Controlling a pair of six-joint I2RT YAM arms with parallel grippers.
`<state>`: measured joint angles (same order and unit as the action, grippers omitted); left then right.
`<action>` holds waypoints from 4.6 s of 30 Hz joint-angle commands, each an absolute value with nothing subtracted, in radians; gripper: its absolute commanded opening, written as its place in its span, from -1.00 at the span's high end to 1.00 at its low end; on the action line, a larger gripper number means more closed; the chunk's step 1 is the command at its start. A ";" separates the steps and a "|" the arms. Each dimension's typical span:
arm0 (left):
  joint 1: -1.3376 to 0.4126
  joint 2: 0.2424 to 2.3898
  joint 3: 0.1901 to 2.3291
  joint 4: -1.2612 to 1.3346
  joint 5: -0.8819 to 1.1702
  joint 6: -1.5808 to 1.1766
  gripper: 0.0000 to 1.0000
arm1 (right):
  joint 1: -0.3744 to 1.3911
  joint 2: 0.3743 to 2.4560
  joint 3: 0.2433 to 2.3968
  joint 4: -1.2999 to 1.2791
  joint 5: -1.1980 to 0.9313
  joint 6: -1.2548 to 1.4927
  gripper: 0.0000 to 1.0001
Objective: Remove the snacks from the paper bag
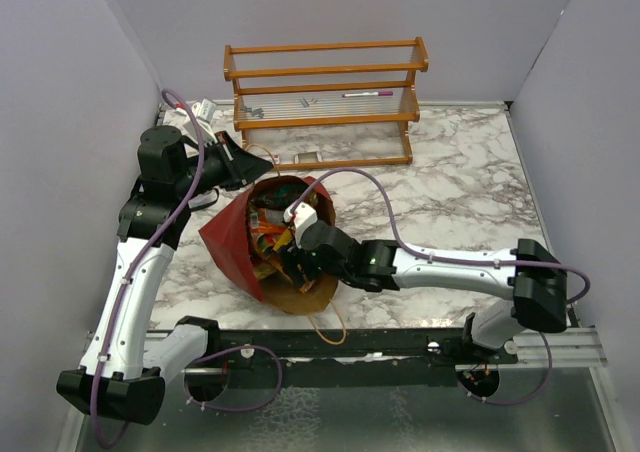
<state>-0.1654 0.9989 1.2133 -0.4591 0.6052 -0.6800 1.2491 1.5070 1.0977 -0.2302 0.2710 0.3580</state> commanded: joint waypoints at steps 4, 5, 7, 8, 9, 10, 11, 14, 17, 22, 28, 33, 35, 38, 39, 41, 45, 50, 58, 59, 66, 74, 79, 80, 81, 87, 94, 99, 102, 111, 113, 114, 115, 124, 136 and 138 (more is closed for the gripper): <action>-0.164 0.988 1.220 -0.373 0.647 -0.722 1.00 | 1.252 1.635 1.120 -0.211 0.350 0.396 -0.25; -0.164 0.985 1.216 -0.369 0.647 -0.726 1.00 | 1.252 1.643 1.113 -0.208 0.355 0.401 -0.23; -0.165 0.979 1.210 -0.365 0.647 -0.731 1.00 | 1.253 1.654 1.105 -0.198 0.357 0.411 -0.11; -0.164 0.979 1.209 -0.364 0.650 -0.732 1.00 | 1.252 1.660 1.105 -0.196 0.356 0.423 -0.04; -0.164 0.977 1.208 -0.363 0.650 -0.732 1.00 | 1.252 1.665 1.108 -0.196 0.346 0.430 0.01; -0.164 0.976 1.208 -0.363 0.650 -0.732 1.00 | 1.252 1.669 1.115 -0.200 0.333 0.433 0.04; -0.164 0.975 1.209 -0.363 0.650 -0.731 1.00 | 1.252 1.672 1.123 -0.208 0.321 0.435 0.08; -0.165 0.969 1.201 -0.353 0.647 -0.731 1.00 | 1.254 1.655 1.123 -0.219 0.305 0.446 0.26; -0.164 0.966 1.188 -0.348 0.646 -0.734 1.00 | 1.255 1.600 1.079 -0.188 0.299 0.465 0.37; -0.164 0.967 1.185 -0.346 0.650 -0.733 1.00 | 1.253 1.493 1.029 -0.126 0.273 0.460 0.54; -0.164 0.976 1.208 -0.374 0.645 -0.709 1.00 | 1.254 1.336 1.091 -0.211 0.211 0.462 0.55; -0.164 0.952 1.191 -0.353 0.635 -0.729 1.00 | 1.254 1.117 1.090 -0.299 0.267 0.429 0.54; -0.164 0.949 1.191 -0.363 0.624 -0.724 1.00 | 1.253 1.024 1.077 -0.356 0.404 0.416 0.54; -0.164 0.950 1.183 -0.356 0.628 -0.727 1.00 | 1.253 0.909 1.039 -0.395 0.634 0.360 0.45; -0.164 0.951 1.183 -0.356 0.636 -0.723 1.00 | 1.252 0.898 1.033 -0.413 0.705 0.340 0.44; -0.164 0.958 1.191 -0.369 0.635 -0.709 1.00 | 1.252 0.914 1.040 -0.491 0.880 0.350 0.44; -0.165 0.956 1.194 -0.374 0.630 -0.705 1.00 | 1.219 0.992 1.081 -0.702 1.106 0.462 0.46; -0.164 0.951 1.166 -0.352 0.621 -0.728 1.00 | 0.868 1.049 1.002 -0.511 0.785 0.285 0.46; -0.164 0.972 1.192 -0.373 0.628 -0.714 1.00 | 0.379 1.581 1.212 -0.576 0.219 0.210 0.47; -0.164 0.973 1.192 -0.376 0.630 -0.710 1.00 | 0.364 1.641 1.248 -0.583 0.209 0.208 0.47; -0.163 0.947 1.159 -0.346 0.628 -0.738 1.00 | 0.277 1.876 1.402 -0.582 0.117 0.198 0.47; -0.163 0.958 1.144 -0.315 0.665 -0.785 1.00 | 0.231 1.962 1.435 -0.560 0.090 0.200 0.46; -0.164 0.932 1.111 -0.292 0.647 -0.804 1.00 | 0.230 1.995 1.422 -0.539 0.077 0.200 0.43; -0.163 0.934 1.104 -0.287 0.647 -0.808 1.00 | 0.230 2.005 1.431 -0.543 0.082 0.199 0.42; -0.164 0.935 1.100 -0.284 0.649 -0.811 1.00 | 0.230 2.013 1.439 -0.546 0.087 0.199 0.42; -0.163 0.926 1.082 -0.286 0.651 -0.825 1.00 | 0.230 2.017 1.470 -0.584 0.070 0.193 0.19; -0.163 0.910 1.083 -0.303 0.656 -0.821 1.00 | 0.230 1.787 1.363 -0.607 0.019 0.180 -0.33; -0.163 0.913 1.074 -0.282 0.652 -0.828 1.00 | 0.232 1.557 1.158 -0.539 -0.167 0.187 -0.54; -0.163 0.921 1.074 -0.256 0.664 -0.840 1.00 | 0.236 1.398 0.986 -0.409 -0.400 0.215 -0.74; -0.163 0.934 1.064 -0.221 0.684 -0.847 1.00 | 0.251 1.253 0.745 -0.338 -0.553 0.282 -0.99; -0.163 0.936 1.060 -0.210 0.692 -0.849 1.00 | 0.256 1.215 0.730 -0.331 -0.569 0.306 -0.99; -0.163 0.937 1.060 -0.208 0.694 -0.849 1.00 | 0.261 1.196 0.725 -0.328 -0.591 0.323 -0.99; -0.163 0.937 1.059 -0.205 0.696 -0.848 1.00 | 0.272 1.177 0.724 -0.326 -0.605 0.347 -0.99; -0.163 0.935 1.040 -0.170 0.720 -0.851 1.00 | 0.597 1.009 0.762 -0.259 -0.463 0.594 -0.99; -0.163 0.928 1.013 -0.118 0.736 -0.870 1.00 | 0.982 1.016 0.864 -0.186 -0.171 0.684 -0.99; -0.163 0.926 1.008 -0.111 0.736 -0.876 1.00 | 1.047 1.044 0.892 -0.207 -0.063 0.664 -0.99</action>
<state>-0.1654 0.9390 1.0206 -0.1814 0.7078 -0.8585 0.9279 0.9974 0.8234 -0.2218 -0.3050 0.6613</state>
